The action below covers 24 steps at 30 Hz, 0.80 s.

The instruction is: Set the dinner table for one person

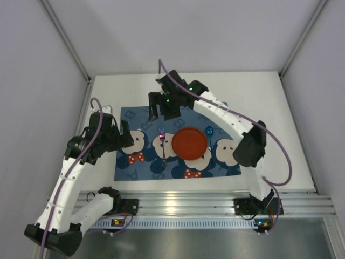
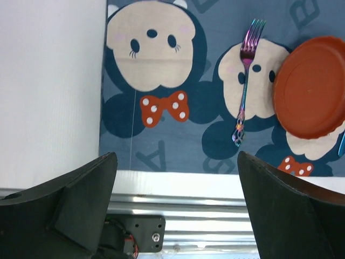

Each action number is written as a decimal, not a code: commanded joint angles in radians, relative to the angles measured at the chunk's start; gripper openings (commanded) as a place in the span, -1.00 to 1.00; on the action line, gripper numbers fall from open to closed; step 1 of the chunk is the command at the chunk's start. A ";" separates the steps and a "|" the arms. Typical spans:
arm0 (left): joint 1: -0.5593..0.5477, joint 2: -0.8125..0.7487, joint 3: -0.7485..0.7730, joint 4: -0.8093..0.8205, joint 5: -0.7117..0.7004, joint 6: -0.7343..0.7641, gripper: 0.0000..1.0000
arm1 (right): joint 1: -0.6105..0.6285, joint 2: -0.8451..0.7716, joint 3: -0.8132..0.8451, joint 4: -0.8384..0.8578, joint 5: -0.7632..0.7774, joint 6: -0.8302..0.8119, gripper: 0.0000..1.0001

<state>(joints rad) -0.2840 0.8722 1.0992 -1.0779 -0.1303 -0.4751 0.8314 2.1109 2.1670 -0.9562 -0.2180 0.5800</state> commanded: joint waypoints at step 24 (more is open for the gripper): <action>0.126 0.347 -0.636 1.492 -0.047 0.411 0.98 | 0.026 -1.362 -0.947 0.225 0.646 -0.034 0.99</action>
<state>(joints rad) -0.2207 1.2011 0.5133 0.0780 -0.2699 -0.0788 0.8444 0.8310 1.2366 -0.7849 0.3294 0.5007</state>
